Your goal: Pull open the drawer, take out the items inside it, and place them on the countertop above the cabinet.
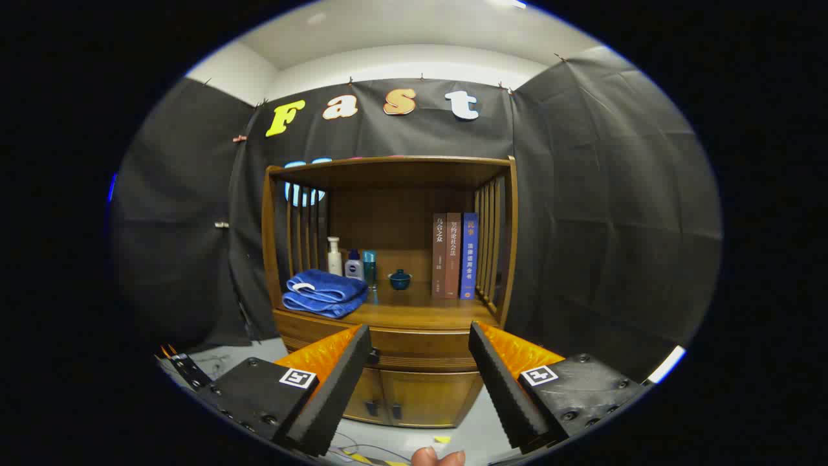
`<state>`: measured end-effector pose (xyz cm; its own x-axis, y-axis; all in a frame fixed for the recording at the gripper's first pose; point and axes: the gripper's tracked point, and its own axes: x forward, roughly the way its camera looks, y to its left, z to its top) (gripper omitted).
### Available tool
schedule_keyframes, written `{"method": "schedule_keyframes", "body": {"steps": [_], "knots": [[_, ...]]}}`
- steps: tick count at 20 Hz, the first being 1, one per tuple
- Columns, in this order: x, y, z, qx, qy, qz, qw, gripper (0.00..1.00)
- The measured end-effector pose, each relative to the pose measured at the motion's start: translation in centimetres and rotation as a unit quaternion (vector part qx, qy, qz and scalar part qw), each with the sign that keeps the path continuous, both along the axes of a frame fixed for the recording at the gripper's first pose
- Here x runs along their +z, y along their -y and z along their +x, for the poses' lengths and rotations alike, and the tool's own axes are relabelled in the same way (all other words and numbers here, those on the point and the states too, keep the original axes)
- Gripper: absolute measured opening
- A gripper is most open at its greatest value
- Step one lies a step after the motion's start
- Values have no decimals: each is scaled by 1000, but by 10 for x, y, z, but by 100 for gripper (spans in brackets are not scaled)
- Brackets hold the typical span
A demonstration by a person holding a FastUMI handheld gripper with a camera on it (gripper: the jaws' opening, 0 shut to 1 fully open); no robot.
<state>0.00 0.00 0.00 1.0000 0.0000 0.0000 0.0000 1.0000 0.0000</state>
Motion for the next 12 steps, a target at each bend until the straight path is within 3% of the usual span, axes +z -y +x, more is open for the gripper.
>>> {"method": "schedule_keyframes", "body": {"steps": [4,12], "knots": [[7,0,-9,-7,21,27,999,99],[15,-8,-19,-7,14,14,1000,99]]}}
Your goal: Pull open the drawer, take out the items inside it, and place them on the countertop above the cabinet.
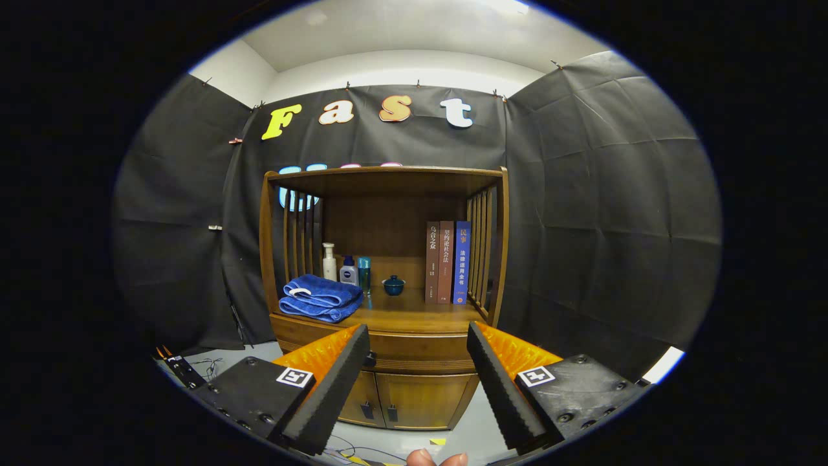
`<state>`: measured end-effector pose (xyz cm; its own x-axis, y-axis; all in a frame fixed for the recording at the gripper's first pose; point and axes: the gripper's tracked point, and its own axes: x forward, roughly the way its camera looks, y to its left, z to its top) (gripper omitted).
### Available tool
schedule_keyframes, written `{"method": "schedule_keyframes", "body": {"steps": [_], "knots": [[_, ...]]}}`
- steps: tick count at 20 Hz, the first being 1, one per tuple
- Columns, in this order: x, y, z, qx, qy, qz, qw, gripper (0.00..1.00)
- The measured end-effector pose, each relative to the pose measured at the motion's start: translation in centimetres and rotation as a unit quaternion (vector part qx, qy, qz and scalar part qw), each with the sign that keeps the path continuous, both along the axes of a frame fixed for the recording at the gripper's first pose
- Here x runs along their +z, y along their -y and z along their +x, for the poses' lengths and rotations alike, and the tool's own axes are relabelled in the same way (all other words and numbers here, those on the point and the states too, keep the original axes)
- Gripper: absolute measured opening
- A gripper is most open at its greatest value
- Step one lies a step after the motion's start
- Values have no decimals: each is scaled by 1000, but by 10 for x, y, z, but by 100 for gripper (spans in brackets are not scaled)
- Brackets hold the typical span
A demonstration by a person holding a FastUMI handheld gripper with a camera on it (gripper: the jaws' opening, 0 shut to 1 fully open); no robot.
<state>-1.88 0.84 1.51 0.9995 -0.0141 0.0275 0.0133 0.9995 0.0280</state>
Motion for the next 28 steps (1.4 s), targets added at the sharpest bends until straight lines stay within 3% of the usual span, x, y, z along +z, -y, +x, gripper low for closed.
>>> {"method": "schedule_keyframes", "body": {"steps": [10,28], "knots": [[33,-15,-27,9,15,10,1000,99],[39,-48,-20,22,12,15,1000,99]]}}
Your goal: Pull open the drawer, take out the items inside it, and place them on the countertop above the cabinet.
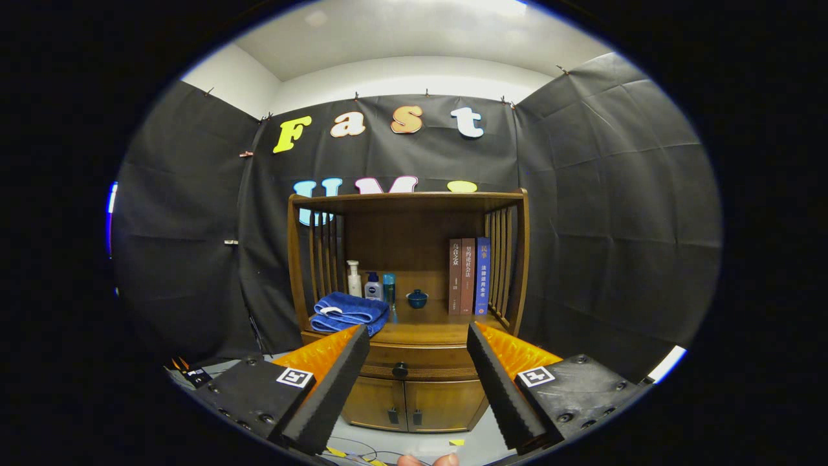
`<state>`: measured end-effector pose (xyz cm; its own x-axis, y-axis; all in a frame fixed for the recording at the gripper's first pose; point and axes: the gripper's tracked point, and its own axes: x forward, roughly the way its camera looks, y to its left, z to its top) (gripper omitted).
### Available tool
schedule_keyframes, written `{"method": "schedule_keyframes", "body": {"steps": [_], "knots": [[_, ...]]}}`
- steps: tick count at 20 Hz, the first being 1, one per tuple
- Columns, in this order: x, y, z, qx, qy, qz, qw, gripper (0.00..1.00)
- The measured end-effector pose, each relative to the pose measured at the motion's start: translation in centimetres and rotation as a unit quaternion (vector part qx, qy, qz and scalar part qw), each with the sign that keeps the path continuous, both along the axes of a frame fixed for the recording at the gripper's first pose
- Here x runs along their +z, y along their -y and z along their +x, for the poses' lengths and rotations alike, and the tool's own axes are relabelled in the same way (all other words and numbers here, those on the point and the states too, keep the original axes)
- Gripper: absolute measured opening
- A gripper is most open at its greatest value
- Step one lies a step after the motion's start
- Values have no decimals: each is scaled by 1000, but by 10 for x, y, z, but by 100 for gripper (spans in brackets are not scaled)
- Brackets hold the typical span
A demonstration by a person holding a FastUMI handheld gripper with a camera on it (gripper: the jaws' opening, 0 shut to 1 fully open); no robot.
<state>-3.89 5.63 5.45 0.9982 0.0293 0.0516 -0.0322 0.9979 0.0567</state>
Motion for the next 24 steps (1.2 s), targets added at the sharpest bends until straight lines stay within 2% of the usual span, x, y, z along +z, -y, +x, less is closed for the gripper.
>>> {"method": "schedule_keyframes", "body": {"steps": [3,6,18,24], "knots": [[-15,-7,9,-1,6,-12,1000,99],[-55,-27,29,14,-7,-33,999,99],[-228,-68,177,-3,-82,-35,996,99],[-269,-75,244,-10,-111,-17,994,99]]}}
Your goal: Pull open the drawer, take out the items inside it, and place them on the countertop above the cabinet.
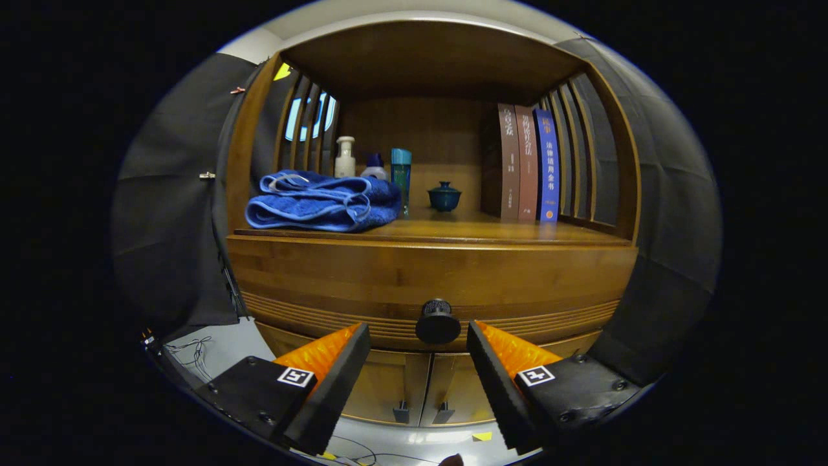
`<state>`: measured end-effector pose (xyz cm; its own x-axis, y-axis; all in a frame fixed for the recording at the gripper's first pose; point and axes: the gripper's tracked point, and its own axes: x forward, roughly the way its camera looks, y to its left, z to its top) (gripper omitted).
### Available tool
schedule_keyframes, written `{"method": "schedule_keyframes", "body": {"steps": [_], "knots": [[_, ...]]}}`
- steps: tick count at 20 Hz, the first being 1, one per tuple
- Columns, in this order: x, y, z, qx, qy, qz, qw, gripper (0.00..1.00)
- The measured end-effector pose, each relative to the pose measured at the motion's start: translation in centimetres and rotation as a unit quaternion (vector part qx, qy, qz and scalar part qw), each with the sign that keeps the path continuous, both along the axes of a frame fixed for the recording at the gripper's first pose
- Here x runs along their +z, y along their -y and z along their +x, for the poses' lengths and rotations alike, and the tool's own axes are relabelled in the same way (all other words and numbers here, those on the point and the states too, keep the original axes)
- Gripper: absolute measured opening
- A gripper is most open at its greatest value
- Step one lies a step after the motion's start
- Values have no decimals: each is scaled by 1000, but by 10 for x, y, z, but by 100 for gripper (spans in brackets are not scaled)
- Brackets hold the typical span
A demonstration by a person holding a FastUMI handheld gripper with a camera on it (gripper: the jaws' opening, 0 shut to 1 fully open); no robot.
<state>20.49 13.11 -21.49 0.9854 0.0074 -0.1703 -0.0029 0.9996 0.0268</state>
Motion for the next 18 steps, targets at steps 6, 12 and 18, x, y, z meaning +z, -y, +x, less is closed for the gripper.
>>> {"method": "schedule_keyframes", "body": {"steps": [6,12,18], "knots": [[-12,17,35,-18,-12,16,1000,63],[-13,14,15,-14,-21,18,1000,33],[-14,14,-64,-11,-29,16,999,33]]}}
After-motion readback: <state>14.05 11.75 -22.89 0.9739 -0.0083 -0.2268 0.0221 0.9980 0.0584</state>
